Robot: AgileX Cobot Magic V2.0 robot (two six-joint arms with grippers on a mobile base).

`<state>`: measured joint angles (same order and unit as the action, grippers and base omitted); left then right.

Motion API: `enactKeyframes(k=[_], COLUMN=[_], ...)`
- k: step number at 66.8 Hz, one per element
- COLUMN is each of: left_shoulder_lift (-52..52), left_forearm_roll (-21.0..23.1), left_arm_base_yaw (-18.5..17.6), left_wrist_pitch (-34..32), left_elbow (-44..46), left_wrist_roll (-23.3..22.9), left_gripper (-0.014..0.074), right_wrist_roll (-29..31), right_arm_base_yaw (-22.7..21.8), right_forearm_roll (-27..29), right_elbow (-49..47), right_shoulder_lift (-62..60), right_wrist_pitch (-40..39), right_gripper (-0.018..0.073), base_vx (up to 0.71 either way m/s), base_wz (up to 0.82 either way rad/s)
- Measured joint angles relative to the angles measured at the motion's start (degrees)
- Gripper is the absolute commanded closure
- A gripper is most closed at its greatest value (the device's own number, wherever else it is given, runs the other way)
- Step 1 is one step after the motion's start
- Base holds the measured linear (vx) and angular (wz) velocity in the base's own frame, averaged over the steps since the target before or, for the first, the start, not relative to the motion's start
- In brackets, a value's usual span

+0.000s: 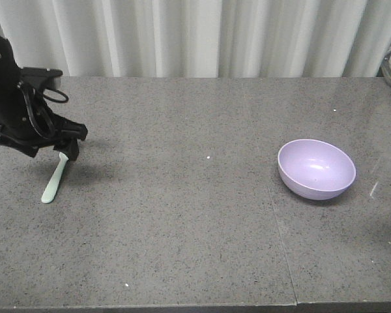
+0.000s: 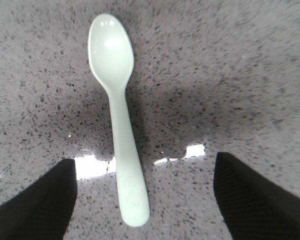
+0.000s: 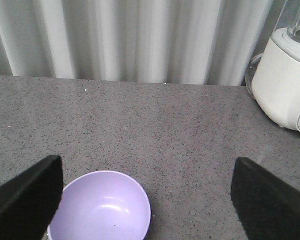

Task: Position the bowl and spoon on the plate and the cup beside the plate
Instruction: 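Lower the left gripper over the pale green spoon handle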

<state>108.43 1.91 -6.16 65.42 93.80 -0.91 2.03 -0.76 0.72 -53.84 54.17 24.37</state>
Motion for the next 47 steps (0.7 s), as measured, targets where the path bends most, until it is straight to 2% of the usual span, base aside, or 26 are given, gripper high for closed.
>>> enactKeyframes(k=[22,47], left_shoulder_lift=[5.2,8.1], left_forearm_roll=[-0.2,-0.1], left_arm_base_yaw=[0.1,0.9], left_wrist_pitch=[-1.6,-0.5], left_elbow=[0.5,4.0], left_wrist_roll=[0.0,0.0], left_gripper=[0.0063,0.0063], right_wrist_roll=[0.0,0.0], right_arm_base_yaw=[0.0,0.0], right_forearm_roll=[0.0,0.0], right_elbow=[0.0,0.0], right_shoulder_lift=[0.0,0.0], right_wrist_pitch=[0.2,0.7], right_gripper=[-0.006,-0.0028], base_vx=[0.0,0.0], base_wz=[0.0,0.0])
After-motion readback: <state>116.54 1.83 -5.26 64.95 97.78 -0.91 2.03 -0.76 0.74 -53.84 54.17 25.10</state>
